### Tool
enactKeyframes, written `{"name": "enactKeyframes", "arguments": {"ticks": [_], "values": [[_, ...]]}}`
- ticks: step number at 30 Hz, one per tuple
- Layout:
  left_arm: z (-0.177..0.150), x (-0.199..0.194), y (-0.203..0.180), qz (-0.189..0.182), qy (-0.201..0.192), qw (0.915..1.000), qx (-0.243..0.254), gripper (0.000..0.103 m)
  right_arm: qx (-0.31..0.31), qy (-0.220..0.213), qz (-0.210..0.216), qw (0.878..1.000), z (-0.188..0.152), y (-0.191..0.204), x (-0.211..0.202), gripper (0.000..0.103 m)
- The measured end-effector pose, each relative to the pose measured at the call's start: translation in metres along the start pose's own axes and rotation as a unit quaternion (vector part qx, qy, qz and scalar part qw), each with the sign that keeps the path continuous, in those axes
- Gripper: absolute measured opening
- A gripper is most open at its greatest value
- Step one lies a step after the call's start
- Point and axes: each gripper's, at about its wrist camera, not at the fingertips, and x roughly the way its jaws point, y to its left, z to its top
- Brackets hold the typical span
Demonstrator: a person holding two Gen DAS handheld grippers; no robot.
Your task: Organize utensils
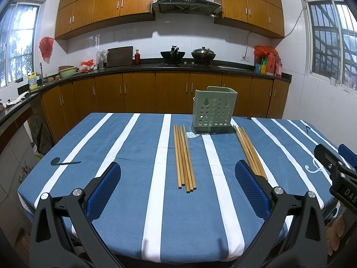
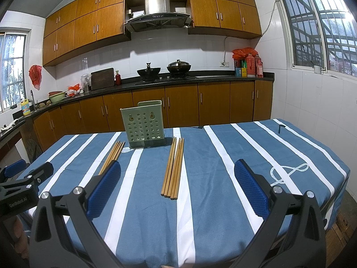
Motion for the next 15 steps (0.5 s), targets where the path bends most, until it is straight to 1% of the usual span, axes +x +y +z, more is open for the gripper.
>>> {"name": "enactKeyframes", "arguments": {"ticks": [10,15], "values": [[0.000,0.000,0.001,0.000,0.002,1.0000,0.000,0.101,0.006,0.006,-0.001,1.000,-0.002,0.001,0.004,0.099],[-0.001,0.010,0.001,0.003,0.009,1.0000,0.001,0.101,0.008,0.010,-0.002,1.000,-0.002,-0.003,0.012,0.099]]}}
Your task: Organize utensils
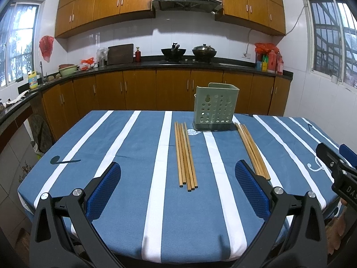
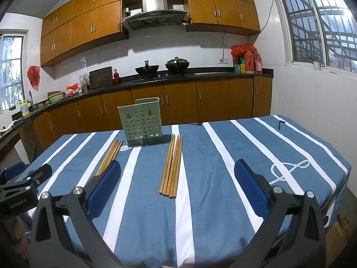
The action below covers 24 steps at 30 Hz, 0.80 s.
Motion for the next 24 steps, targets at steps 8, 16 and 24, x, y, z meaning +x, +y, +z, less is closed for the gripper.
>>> {"name": "enactKeyframes", "arguments": {"ticks": [8,16,24], "values": [[-0.002,0.023,0.011,-0.002,0.035,0.9994,-0.009,0.101,-0.001,0.035,-0.015,0.999,0.000,-0.005,0.028,0.099],[0.002,0.062,0.036,-0.003,0.097,0.9940,-0.051,0.083,0.000,0.122,-0.023,0.992,-0.002,-0.010,0.095,0.075],[0.004,0.108,0.044,-0.021,0.157,0.9854,-0.063,0.054,0.034,0.231,0.026,0.972,-0.016,-0.009,0.174,0.027]]}}
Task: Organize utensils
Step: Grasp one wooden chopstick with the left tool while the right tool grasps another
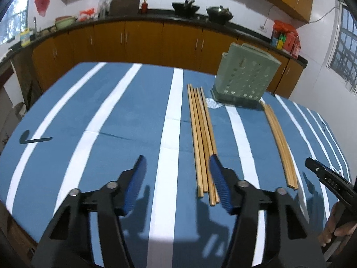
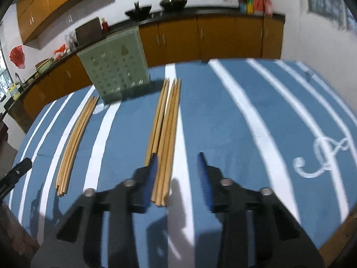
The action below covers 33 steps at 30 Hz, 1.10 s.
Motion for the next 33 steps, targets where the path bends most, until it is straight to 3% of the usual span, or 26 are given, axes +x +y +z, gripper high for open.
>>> {"name": "enactKeyframes", "arguments": {"ticks": [2,7,12,17,20,33], "values": [[0.002,0.009,0.001,-0.004,0.013,0.9999,0.001,0.047,0.001,0.015,0.000,1.000,0.003,0.001,0.012,0.021],[0.004,0.023,-0.002,-0.012,0.028,0.9994,0.013,0.041,0.002,0.032,0.007,0.999,0.005,0.001,0.028,0.013],[0.010,0.035,-0.007,-0.020,0.042,0.9988,0.017,0.041,-0.023,0.033,-0.004,0.999,0.008,0.008,0.034,0.010],[0.016,0.049,-0.011,-0.036,0.062,0.9972,0.019,0.027,-0.016,0.026,-0.026,0.999,0.013,0.000,0.034,0.008],[0.017,0.053,-0.015,-0.039,0.068,0.9965,0.028,0.024,-0.020,0.022,-0.027,0.999,0.013,-0.001,0.034,0.008],[0.017,0.072,-0.015,0.004,0.086,0.9948,0.055,0.016,-0.036,0.018,-0.039,0.998,0.014,0.000,0.035,0.008]]}}
